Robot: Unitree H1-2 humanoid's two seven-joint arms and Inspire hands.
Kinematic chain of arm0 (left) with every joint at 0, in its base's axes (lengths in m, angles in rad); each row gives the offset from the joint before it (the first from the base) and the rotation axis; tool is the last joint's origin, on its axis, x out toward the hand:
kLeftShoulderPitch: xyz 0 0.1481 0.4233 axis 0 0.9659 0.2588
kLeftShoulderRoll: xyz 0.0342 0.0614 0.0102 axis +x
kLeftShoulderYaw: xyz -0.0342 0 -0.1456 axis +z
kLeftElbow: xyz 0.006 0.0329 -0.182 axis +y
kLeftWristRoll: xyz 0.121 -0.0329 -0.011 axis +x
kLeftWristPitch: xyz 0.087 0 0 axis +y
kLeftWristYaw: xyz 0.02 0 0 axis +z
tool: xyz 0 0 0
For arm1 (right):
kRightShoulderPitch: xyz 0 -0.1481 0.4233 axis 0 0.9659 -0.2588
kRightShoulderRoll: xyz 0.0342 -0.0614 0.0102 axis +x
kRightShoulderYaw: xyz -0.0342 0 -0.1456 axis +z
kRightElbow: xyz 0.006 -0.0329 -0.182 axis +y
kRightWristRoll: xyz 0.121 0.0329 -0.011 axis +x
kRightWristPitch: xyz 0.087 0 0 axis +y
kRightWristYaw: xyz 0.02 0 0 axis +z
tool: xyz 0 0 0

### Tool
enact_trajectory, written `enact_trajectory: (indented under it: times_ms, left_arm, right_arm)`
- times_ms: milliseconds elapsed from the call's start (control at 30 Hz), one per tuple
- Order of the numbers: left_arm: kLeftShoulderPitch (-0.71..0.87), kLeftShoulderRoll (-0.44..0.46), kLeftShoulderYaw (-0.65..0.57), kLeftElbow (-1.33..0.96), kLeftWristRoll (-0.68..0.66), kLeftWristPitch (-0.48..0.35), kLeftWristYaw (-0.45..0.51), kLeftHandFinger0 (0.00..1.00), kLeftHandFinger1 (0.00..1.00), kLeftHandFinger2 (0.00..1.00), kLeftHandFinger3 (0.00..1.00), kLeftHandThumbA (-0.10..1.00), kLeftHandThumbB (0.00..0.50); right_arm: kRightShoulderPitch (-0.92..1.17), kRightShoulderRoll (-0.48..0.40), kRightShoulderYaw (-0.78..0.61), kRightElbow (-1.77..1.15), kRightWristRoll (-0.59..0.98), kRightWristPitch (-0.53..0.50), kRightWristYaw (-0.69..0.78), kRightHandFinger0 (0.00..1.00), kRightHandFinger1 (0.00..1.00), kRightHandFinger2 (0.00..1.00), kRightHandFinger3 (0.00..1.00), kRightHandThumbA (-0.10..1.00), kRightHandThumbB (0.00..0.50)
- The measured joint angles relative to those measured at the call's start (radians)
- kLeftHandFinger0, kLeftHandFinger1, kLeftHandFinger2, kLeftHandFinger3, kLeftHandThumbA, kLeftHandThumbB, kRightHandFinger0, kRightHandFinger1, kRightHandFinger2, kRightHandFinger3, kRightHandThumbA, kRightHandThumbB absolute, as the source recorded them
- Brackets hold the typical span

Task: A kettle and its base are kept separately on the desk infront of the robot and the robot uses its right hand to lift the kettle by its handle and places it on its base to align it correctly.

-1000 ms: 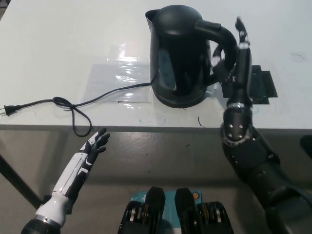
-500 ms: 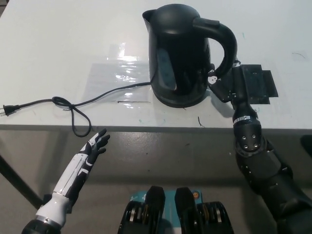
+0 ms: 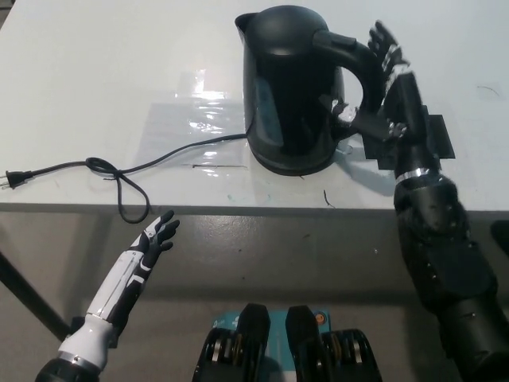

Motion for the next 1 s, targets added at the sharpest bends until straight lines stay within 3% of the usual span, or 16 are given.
enact_trajectory:
  times_ms: [300,433,867,1000]
  left_arm:
    - [0.000,0.000,0.000,0.000,-0.002,-0.001,0.000,1.00,1.00,1.00,1.00,1.00,0.118]
    - [0.000,0.000,0.000,0.000,-0.002,-0.003,0.000,1.00,1.00,1.00,1.00,1.00,0.117]
    - [-0.001,0.000,0.000,0.006,-0.002,-0.004,0.000,1.00,1.00,1.00,1.00,1.00,0.123]
    - [0.000,0.000,0.000,0.010,-0.002,-0.004,0.000,1.00,1.00,1.00,1.00,1.00,0.111]
  right_arm:
    - [0.003,-0.043,-0.085,-0.179,0.175,0.097,0.119,1.00,1.00,1.00,1.00,0.85,0.500]
    - [0.006,-0.047,-0.121,-0.193,0.219,0.115,0.155,1.00,1.00,1.00,1.00,0.99,0.500]
    - [0.150,-0.055,-0.205,-0.482,0.016,0.100,0.072,1.00,1.00,1.00,1.00,1.00,0.500]
    - [0.258,-0.047,-0.214,-0.635,-0.041,0.097,0.064,1.00,1.00,1.00,1.00,1.00,0.436]
